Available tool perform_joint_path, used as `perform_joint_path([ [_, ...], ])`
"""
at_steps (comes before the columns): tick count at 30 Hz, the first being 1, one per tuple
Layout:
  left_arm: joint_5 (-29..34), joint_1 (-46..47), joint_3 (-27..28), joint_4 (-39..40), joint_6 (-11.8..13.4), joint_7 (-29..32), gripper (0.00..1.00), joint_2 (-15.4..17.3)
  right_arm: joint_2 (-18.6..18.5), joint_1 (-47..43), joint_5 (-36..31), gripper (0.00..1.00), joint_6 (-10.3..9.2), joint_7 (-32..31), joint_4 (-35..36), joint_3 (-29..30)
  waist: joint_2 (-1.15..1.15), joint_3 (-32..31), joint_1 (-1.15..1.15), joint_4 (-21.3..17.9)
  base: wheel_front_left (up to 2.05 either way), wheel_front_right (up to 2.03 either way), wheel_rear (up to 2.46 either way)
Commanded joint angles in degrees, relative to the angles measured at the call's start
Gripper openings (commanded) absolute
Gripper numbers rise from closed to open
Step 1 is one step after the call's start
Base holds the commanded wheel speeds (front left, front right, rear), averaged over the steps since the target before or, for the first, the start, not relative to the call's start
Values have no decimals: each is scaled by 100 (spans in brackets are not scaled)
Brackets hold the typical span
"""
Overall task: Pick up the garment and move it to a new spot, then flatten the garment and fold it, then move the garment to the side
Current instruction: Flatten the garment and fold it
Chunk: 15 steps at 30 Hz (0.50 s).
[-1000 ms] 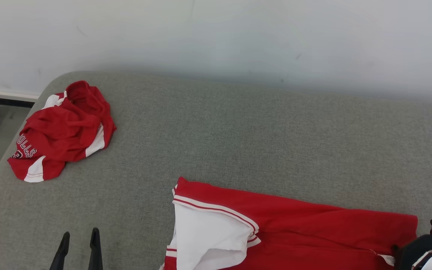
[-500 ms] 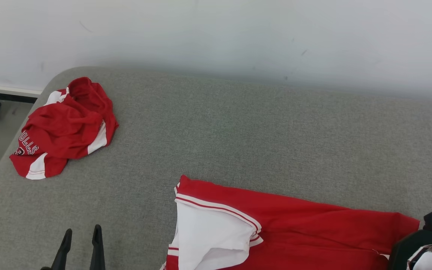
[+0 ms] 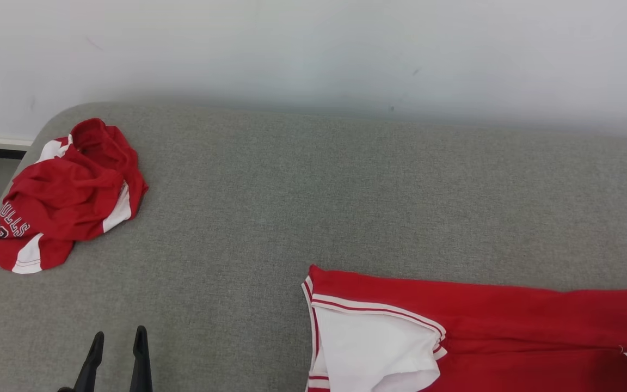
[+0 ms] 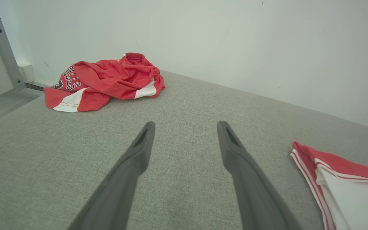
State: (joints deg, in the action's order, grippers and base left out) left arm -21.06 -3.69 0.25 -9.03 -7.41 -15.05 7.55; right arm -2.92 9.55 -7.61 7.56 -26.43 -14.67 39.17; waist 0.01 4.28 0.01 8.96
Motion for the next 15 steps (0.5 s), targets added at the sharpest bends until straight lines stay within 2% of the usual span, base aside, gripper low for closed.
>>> perform_joint_path([
  [1, -26, -36, -3, -7, -6, -16, 100, 25, -8, 75, -164, 0, -14, 31, 100, 139, -1, -36, -1, -65, 0, 0, 0],
  [9, -80, -77, -32, -49, -7, -16, 100, 61, -97, -118, -516, 0, -14, -170, 449, 345, -1, -187, -1, -141, 0, 0, 0],
  [15, -107, -144, -36, -67, -8, -16, 100, 36, -24, -441, -203, 0, -14, -525, 860, -288, -1, -325, -1, -169, 0, 0, 0],
])
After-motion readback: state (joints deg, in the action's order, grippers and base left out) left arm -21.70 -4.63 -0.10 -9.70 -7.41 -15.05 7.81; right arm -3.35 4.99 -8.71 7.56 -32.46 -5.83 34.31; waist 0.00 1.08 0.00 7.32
